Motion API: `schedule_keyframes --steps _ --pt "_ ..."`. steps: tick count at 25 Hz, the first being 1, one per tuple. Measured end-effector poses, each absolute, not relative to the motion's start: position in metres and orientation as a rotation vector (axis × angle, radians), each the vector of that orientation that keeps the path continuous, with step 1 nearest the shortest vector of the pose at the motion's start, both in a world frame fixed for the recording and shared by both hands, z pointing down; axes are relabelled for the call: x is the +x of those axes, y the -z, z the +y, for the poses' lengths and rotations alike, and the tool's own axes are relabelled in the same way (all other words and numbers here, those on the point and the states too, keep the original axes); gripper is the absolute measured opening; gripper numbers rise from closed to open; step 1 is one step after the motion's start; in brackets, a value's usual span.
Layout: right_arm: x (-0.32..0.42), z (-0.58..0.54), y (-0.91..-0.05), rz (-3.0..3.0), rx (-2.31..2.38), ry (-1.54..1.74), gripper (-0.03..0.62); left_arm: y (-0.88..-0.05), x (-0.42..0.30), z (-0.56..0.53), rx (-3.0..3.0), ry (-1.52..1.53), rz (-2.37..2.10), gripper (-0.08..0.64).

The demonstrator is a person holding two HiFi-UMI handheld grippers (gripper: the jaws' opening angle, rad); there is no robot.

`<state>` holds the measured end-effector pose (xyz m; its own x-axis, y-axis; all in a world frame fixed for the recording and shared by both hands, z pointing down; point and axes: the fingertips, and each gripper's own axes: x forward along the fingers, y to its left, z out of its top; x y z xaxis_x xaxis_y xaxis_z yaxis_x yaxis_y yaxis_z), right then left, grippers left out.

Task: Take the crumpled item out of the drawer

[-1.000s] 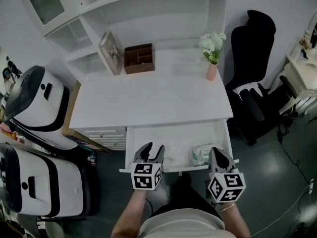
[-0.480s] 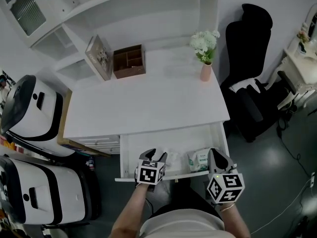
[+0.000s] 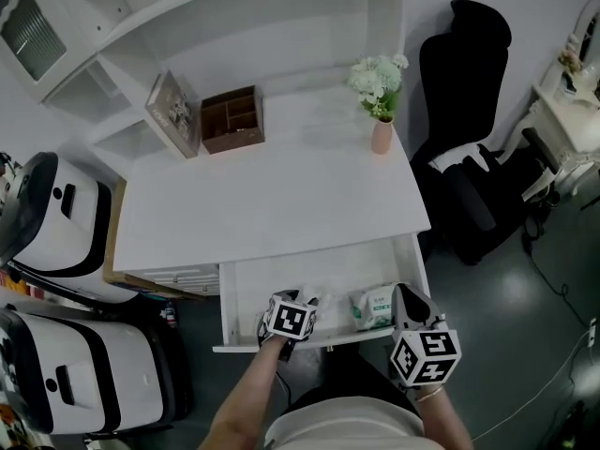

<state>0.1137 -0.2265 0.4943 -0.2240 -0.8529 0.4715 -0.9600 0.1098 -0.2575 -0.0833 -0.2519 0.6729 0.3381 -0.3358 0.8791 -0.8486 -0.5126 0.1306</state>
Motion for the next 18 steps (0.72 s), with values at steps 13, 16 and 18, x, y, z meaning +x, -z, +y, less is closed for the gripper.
schedule_keyframes --steps 13,16,18 --pt "0.115 -0.231 -0.501 -2.164 1.799 -0.794 0.002 -0.72 -0.09 -0.25 1.825 -1.23 -0.925 0.186" --pt "0.117 -0.233 -0.502 -2.158 1.8 -0.799 0.002 -0.729 -0.091 -0.246 1.779 -1.265 -0.89 0.184" --pt "0.118 -0.233 -0.502 -2.155 1.802 -0.803 0.002 -0.736 -0.092 -0.245 1.761 -1.29 -0.874 0.181"
